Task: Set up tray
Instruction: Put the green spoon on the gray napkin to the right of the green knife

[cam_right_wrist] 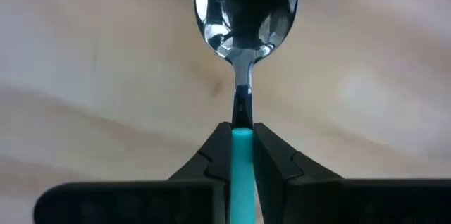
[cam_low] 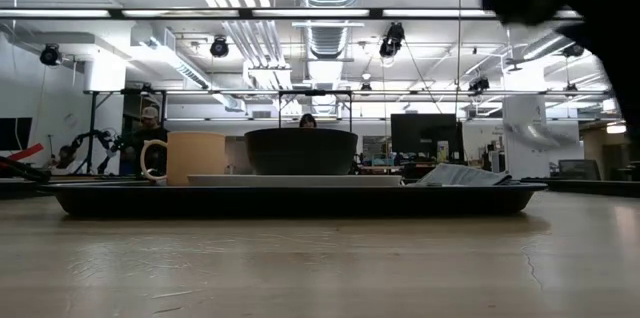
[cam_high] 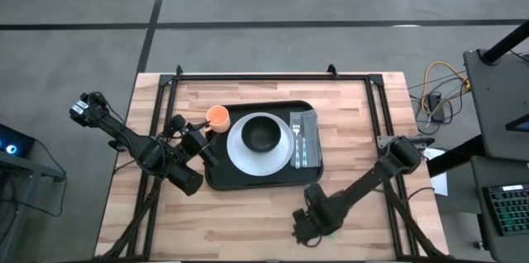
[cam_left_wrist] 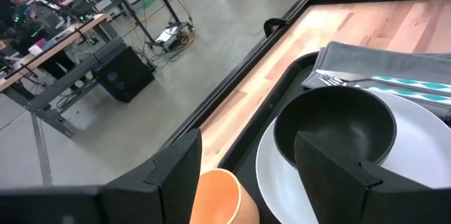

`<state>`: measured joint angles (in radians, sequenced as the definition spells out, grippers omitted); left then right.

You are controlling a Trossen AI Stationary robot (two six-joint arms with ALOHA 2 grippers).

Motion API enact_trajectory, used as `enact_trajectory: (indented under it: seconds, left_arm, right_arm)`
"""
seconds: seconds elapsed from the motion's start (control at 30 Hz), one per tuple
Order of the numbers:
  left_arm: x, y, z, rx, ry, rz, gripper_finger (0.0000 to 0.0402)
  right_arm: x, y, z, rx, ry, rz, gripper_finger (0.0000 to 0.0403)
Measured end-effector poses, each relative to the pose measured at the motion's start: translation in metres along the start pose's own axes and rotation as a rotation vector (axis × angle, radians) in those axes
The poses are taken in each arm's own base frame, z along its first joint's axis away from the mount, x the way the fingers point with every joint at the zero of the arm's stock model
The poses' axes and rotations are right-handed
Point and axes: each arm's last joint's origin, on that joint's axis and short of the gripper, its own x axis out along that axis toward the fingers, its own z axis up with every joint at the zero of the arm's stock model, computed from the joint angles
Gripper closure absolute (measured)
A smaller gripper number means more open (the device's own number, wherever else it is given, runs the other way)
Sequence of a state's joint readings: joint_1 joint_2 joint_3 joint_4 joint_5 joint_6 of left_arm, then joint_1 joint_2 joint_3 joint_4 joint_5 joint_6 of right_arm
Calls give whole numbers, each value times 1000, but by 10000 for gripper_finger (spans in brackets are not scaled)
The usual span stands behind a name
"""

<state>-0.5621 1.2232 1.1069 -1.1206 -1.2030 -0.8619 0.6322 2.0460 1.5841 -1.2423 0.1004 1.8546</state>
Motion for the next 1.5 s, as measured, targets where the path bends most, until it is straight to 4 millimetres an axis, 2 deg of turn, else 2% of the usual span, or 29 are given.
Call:
enact_trajectory:
  seconds: [0.1, 0.2, 0.3, 0.53, 0.63, 0.73, 0.87, 1.13, 1.3, 1.5]
  left_arm:
    - [0, 0, 0, -3, -1, -1, 194]
    - [0, 0, 0, -3, 0, -1, 194]
    - [0, 0, 0, -2, 1, -2, 194]
    - [0, 0, 0, -2, 9, -9, 194]
    - [0, -1, 0, -3, 18, -16, 194]
    - [0, -1, -1, -3, 19, -17, 194]
    - [0, -1, -1, -2, 19, -17, 194]
    - [0, -1, -1, -1, 20, -18, 194]
    - [0, -1, -1, -1, 20, -18, 194]
    - [0, -1, -1, 0, 33, -29, 194]
  right_arm:
    - [-23, -4, 26, 41, -110, -49, 380]
    - [-31, -4, 58, 82, -159, -105, 380]
    - [-27, -1, 96, 53, -155, -129, 380]
    - [-7, -9, 194, 37, -154, -181, 381]
    - [2, -15, 226, 41, -146, -162, 381]
    - [10, -23, 250, 65, -134, -167, 381]
    - [19, -28, 262, 86, -123, -161, 381]
    - [37, -34, 260, 98, -72, -168, 381]
    - [36, -33, 269, 104, -99, -76, 381]
    - [25, -47, 277, 126, -68, -40, 381]
